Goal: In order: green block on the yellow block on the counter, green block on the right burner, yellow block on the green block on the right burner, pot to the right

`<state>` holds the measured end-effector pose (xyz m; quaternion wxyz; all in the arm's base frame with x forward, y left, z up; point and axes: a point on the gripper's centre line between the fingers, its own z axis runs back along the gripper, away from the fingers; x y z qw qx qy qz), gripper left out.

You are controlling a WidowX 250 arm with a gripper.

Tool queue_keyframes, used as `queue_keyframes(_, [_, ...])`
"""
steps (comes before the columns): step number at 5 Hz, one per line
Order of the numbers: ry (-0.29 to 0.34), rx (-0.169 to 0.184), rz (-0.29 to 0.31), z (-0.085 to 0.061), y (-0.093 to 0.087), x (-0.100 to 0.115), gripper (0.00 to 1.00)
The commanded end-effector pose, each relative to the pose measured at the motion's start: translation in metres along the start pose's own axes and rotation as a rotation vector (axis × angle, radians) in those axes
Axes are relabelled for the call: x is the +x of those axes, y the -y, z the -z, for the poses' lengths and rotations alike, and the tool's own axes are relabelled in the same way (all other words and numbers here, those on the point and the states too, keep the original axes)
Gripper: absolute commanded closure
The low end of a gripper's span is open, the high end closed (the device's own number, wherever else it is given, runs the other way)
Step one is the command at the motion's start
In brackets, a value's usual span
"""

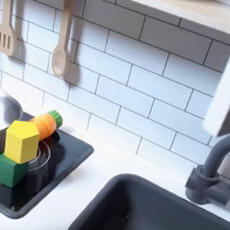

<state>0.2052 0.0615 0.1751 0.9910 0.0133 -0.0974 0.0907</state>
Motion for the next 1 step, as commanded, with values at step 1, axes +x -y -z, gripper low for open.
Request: queue_keyframes(1, [0.000,-0.001,0.000,0.0000,0.0002,0.0000,0.00])
